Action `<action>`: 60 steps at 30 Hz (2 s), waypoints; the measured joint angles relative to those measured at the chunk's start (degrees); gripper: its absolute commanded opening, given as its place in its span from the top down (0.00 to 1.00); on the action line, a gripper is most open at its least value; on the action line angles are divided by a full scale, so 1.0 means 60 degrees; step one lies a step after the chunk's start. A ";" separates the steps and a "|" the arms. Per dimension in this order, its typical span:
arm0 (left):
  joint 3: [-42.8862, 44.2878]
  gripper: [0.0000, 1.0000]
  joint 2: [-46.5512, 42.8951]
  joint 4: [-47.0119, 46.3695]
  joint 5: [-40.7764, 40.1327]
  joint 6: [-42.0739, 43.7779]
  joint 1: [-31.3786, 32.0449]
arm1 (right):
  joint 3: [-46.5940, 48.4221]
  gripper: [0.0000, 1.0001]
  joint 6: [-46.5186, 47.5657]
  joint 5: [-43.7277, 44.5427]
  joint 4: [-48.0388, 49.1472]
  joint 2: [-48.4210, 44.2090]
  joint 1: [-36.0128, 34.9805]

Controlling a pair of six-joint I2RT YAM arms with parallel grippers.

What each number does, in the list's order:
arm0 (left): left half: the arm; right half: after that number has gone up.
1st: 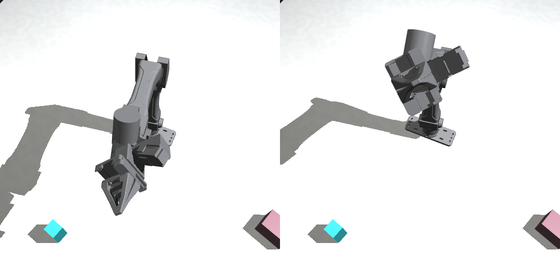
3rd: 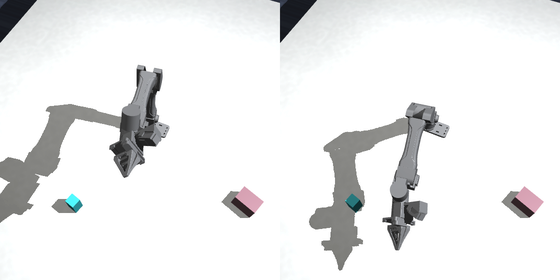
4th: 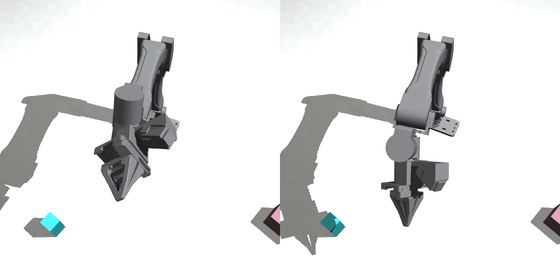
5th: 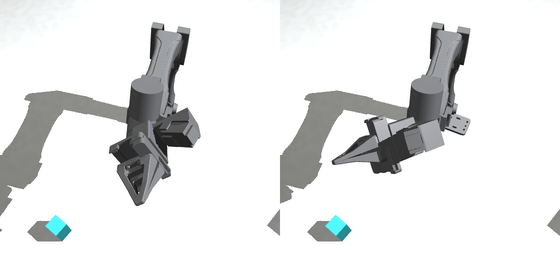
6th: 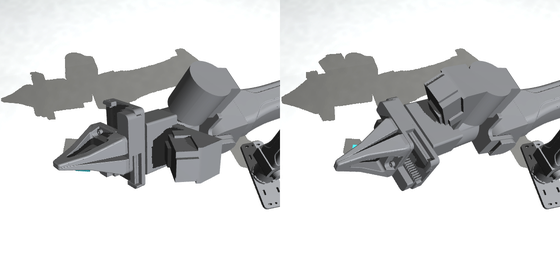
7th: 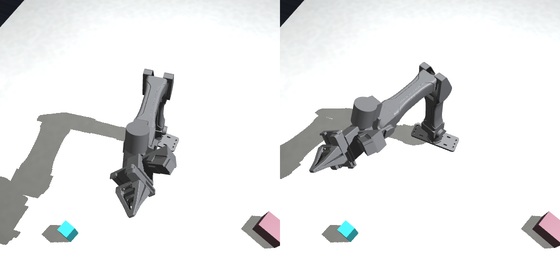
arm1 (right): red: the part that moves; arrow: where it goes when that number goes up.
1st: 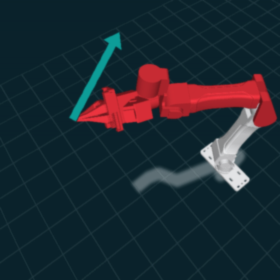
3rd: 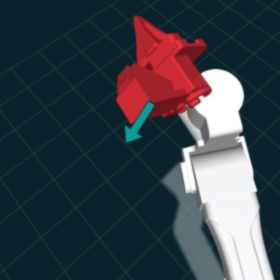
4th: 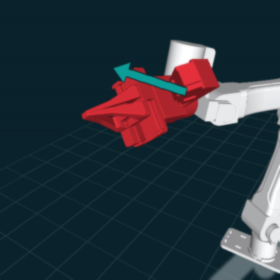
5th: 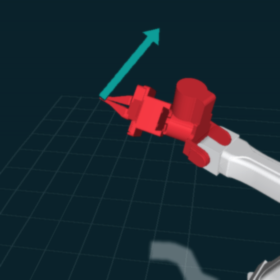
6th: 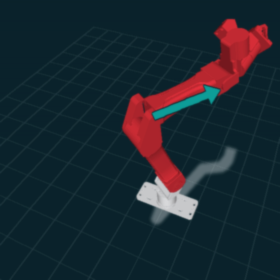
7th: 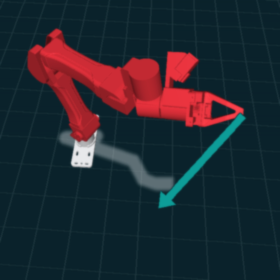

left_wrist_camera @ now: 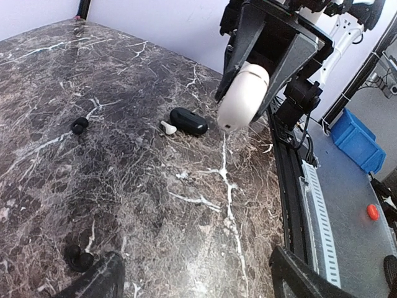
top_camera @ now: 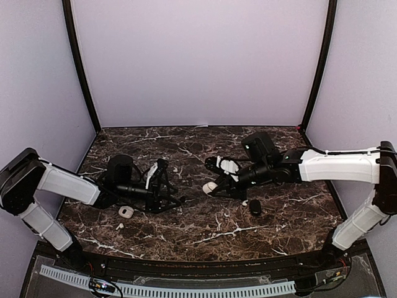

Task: Insert the wireless bluetooth earbuds into the charging case
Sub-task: Pass from the left arm to the right, then pass from the right arm to the left

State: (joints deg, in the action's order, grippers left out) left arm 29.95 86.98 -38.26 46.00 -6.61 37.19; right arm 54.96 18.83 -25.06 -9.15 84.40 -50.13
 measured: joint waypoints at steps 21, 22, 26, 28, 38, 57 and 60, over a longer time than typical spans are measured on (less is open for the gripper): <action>-0.0386 0.15 0.0321 -0.1115 -0.1891 0.3439 0.1807 | 0.1118 0.81 0.2823 -0.0703 -0.1512 0.1541 -0.0586; -0.0452 0.15 0.0321 -0.1257 -0.1905 0.3483 0.1810 | 0.1045 0.81 0.2820 -0.0721 -0.1355 0.1530 -0.0583; -0.0430 0.17 0.0324 -0.1348 -0.1978 0.3585 0.1810 | 0.0703 0.81 0.2783 -0.0739 -0.0900 0.1472 -0.0583; -0.0262 0.19 0.0364 -0.1275 -0.2011 0.3625 0.1810 | 0.0630 0.81 0.2765 -0.0754 -0.0834 0.1392 -0.0586; -0.0146 0.23 0.0605 -0.2033 -0.2000 0.3650 0.1832 | 0.0630 0.81 0.2677 -0.0860 -0.0448 0.1304 -0.0619; 0.0004 0.36 0.1260 -0.2838 -0.1698 0.3603 0.1898 | 0.0488 0.80 0.2419 -0.0860 -0.0040 0.1304 -0.0718; 0.0018 0.38 0.1351 -0.2914 -0.1647 0.3570 0.1927 | 0.0488 0.80 0.2415 -0.0856 0.0015 0.1304 -0.0718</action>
State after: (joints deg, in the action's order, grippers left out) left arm 30.06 95.09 -55.75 36.12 14.81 48.75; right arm 57.89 33.32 -30.20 -9.06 92.23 -54.43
